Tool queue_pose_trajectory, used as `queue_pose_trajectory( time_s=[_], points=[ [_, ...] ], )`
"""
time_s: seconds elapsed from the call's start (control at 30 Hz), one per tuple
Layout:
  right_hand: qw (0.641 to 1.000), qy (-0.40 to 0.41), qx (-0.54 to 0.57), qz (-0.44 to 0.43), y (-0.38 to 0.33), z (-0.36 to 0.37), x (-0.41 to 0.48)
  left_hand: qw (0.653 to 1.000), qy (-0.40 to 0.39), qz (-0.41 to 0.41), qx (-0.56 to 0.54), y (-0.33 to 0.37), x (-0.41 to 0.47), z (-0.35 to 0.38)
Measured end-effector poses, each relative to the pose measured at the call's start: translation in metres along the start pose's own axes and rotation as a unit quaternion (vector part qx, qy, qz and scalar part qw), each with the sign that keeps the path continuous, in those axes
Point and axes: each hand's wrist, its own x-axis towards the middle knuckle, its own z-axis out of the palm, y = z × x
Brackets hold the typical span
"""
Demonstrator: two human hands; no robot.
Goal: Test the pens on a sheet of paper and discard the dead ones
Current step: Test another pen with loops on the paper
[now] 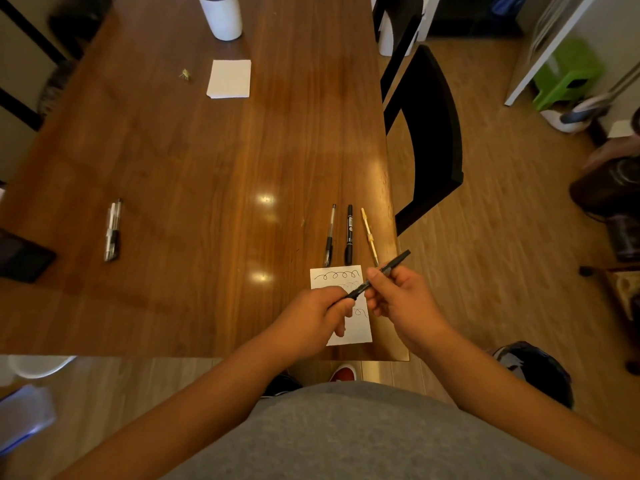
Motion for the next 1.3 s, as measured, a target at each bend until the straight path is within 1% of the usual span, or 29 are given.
queue_pose_trajectory(
  time_s=[0.1, 0.2, 0.3, 0.37, 0.43, 0.5, 0.57, 0.6, 0.67, 0.73, 0.9, 1.03, 1.23, 1.3],
  points=[
    [1.000, -0.011, -0.002, -0.002, -0.008, 0.011, 0.012, 0.995, -0.004, -0.027, -0.098, -0.004, 0.002, -0.011],
    [0.999, -0.024, -0.047, -0.005, -0.008, 0.026, 0.027, 0.991, 0.004, -0.034, -0.129, -0.014, 0.004, -0.020],
    [0.995, -0.032, -0.094, -0.005, -0.002, 0.049, 0.044, 0.991, 0.052, -0.054, -0.108, -0.029, 0.012, -0.028],
    [0.993, -0.013, -0.118, -0.002, 0.001, 0.063, 0.060, 0.991, 0.077, -0.081, -0.071, -0.041, 0.016, -0.034],
    [0.986, 0.010, -0.168, -0.002, 0.004, 0.073, 0.081, 0.989, 0.088, -0.117, 0.021, -0.057, 0.019, -0.041],
    [0.967, 0.015, -0.253, -0.004, 0.007, 0.080, 0.103, 0.973, 0.089, -0.132, 0.168, -0.077, 0.020, -0.048],
    [0.938, 0.007, -0.346, -0.008, 0.009, 0.085, 0.124, 0.944, 0.077, -0.135, 0.291, -0.094, 0.022, -0.054],
    [0.923, 0.005, -0.385, -0.008, 0.010, 0.087, 0.134, 0.931, 0.063, -0.139, 0.331, -0.101, 0.023, -0.055],
    [0.896, 0.005, -0.445, -0.004, 0.011, 0.090, 0.152, 0.915, 0.039, -0.145, 0.375, -0.112, 0.025, -0.054],
    [0.875, 0.019, -0.485, -0.003, 0.013, 0.093, 0.166, 0.909, 0.044, -0.140, 0.390, -0.120, 0.026, -0.049],
    [0.837, 0.057, -0.544, -0.008, 0.020, 0.097, 0.184, 0.904, 0.075, -0.137, 0.397, -0.130, 0.025, -0.041],
    [0.801, 0.059, -0.594, -0.043, 0.031, 0.098, 0.189, 0.901, 0.093, -0.134, 0.402, -0.133, 0.024, -0.039],
    [0.752, 0.058, -0.654, -0.061, 0.038, 0.096, 0.194, 0.902, 0.116, -0.143, 0.389, -0.135, 0.025, -0.033],
    [0.740, 0.055, -0.667, -0.070, 0.040, 0.095, 0.193, 0.901, 0.124, -0.145, 0.390, -0.136, 0.026, -0.031]
  ],
)
